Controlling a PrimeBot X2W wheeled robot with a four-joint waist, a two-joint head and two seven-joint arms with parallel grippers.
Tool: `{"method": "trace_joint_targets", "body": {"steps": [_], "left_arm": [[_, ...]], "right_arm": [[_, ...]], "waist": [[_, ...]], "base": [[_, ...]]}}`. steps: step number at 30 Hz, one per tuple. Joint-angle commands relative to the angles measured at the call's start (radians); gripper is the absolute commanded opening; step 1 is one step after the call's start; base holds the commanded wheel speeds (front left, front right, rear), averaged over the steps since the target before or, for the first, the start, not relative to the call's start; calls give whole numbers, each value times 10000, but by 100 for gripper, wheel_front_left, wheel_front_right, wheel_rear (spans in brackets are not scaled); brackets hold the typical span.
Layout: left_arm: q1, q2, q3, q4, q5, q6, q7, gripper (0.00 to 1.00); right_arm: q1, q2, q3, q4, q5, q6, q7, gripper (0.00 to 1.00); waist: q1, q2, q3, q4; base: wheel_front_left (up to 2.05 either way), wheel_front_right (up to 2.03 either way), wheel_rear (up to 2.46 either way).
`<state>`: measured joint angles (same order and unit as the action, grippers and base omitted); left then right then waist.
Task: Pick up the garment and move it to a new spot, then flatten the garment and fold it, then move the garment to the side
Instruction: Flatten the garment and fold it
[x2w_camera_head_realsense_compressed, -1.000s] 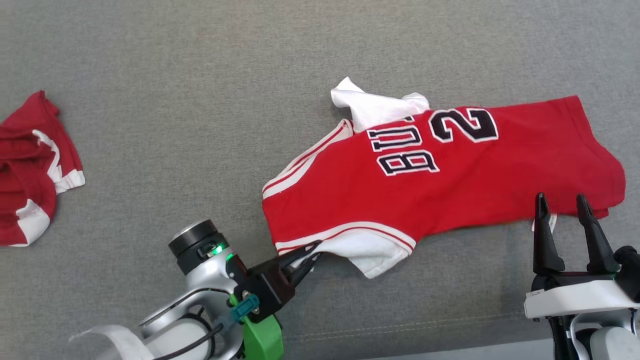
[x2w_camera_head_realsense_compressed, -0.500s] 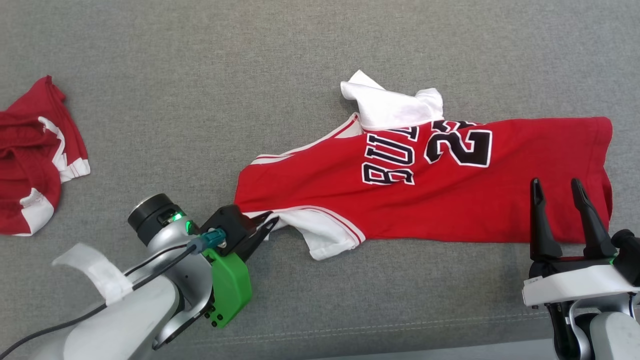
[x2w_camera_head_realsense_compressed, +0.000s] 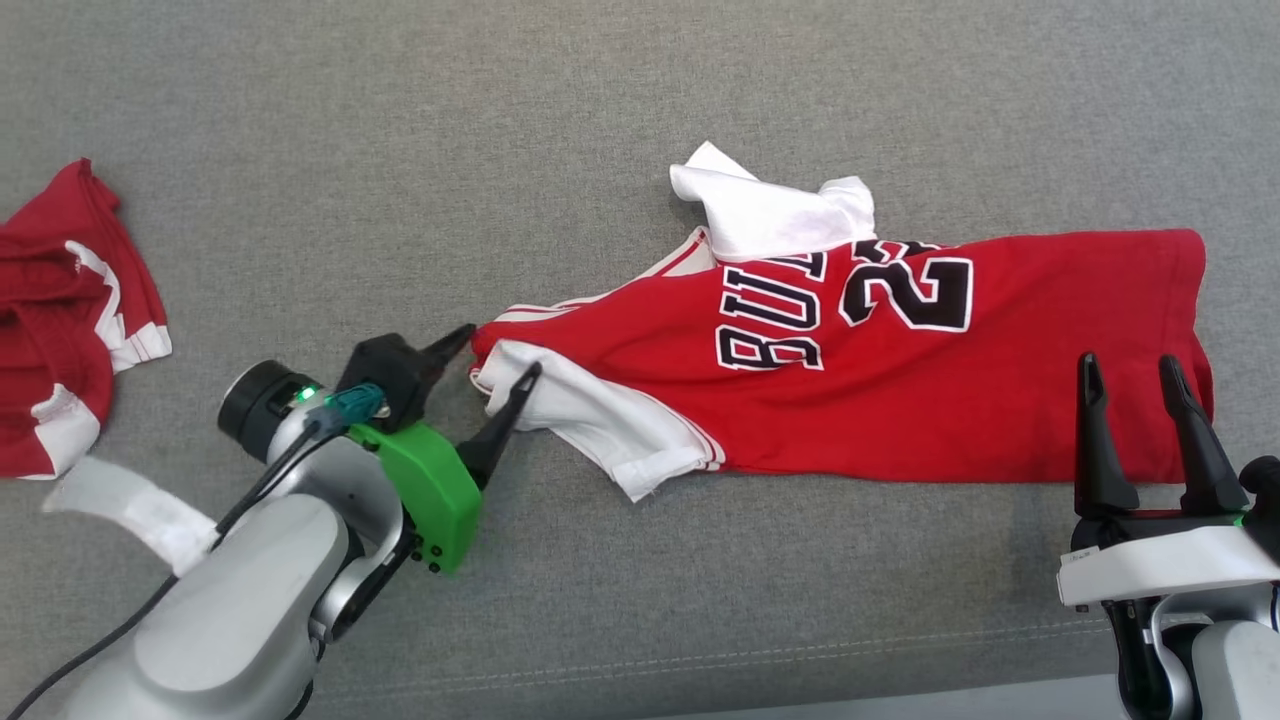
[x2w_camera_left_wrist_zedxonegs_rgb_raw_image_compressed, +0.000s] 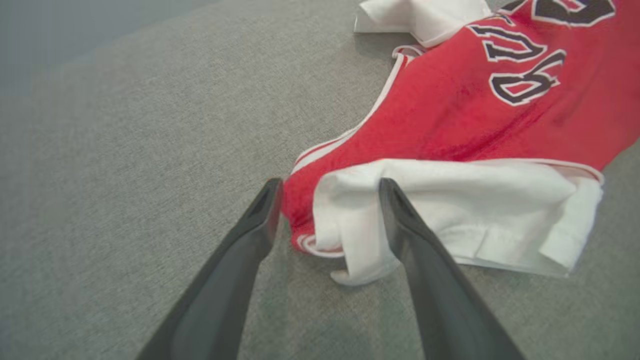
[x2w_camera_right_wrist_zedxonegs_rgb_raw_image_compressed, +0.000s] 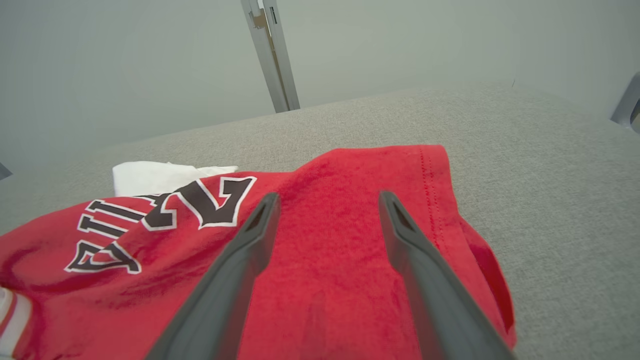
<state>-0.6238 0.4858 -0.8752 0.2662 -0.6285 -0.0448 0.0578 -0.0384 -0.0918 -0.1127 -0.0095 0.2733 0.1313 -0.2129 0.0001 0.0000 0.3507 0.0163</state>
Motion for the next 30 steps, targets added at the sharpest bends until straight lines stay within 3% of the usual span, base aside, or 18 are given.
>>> {"method": "trace_joint_targets", "body": {"steps": [1,10,18,24,30], "left_arm": [[280,21,267,-29,-160,302,-341,100],[1628,29,1702,-781,-948,1934,-2025,100],[2818,-247,2938,-1802,-729,3164,-3167,100],[3664,-688,4135,-2858,269,3462,-3229,100],[5073,-1530,5490,-3550,1474,2897,-3231,100]], "right_arm": [[54,-11,-12,-20,44,-12,-30,100],[85,-31,-65,-157,-44,-12,-6,100],[27,-201,132,-214,-243,-12,-82,100],[100,-293,327,-118,-477,-12,-128,100],[382,-305,642,113,-649,-12,-150,100]], "waist": [[-1,0,-92,68],[-1,0,-444,393],[-1,0,-749,605],[-1,0,-1051,698],[-1,0,-1559,701]], "base": [[0,0,0],[0,0,0],[0,0,0],[0,0,0],[0,0,0]]}}
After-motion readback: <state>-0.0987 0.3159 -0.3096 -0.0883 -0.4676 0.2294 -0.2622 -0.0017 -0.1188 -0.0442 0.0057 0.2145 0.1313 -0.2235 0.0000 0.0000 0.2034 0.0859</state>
